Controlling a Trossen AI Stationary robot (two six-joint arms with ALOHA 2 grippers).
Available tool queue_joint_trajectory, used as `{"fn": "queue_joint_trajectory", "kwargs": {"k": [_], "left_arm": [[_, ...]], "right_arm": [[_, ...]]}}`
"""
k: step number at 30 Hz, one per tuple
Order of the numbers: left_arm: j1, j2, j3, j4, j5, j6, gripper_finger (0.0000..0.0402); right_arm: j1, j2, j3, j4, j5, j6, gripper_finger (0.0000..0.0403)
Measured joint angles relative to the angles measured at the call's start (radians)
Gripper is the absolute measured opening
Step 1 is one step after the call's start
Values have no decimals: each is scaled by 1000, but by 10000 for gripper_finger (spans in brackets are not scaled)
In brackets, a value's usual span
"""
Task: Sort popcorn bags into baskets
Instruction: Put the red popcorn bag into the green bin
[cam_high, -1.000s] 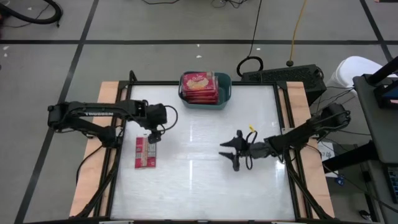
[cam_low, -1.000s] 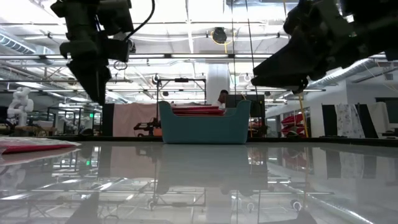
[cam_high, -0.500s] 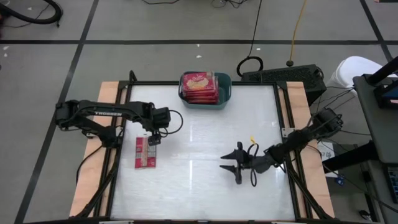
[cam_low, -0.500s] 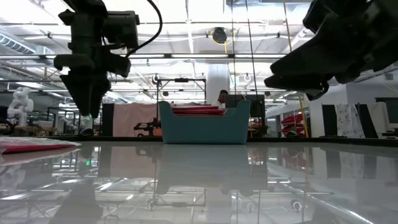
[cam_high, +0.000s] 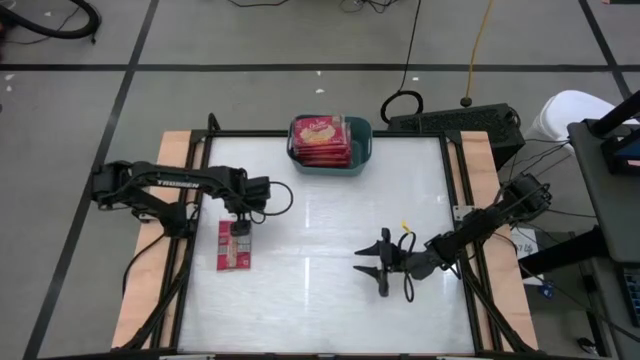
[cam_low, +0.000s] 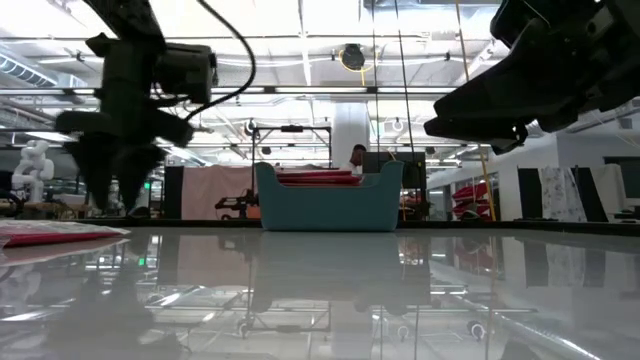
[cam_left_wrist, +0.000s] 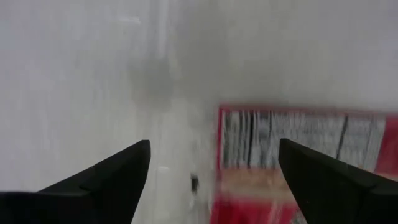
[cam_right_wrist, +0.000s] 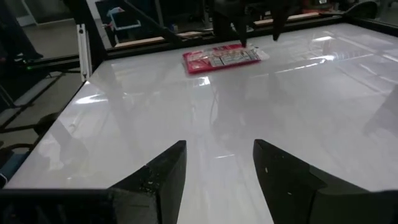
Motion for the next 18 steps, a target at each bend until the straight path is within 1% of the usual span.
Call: {"fn": "queue_joint_trajectory", "kwargs": {"k": [3,6,8,15,18], "left_arm": [[0,-1,6,24,6,-5,338],[-2,23,1,27,62,-51,321],[-3,33,-2,21,74,-82,312],[-36,130,-9,33,86,-123,286],[-53,184,-5,40,106,-117,261]], "right_arm": [[-1,0,0,0,0,-18,178],[-1,0,0,4,0,-43,178],[-2,0,0,8,0,-49,178],[-5,0,0,17,-1,-71,178],[-7,0,0,19,-1,-75,178]]}}
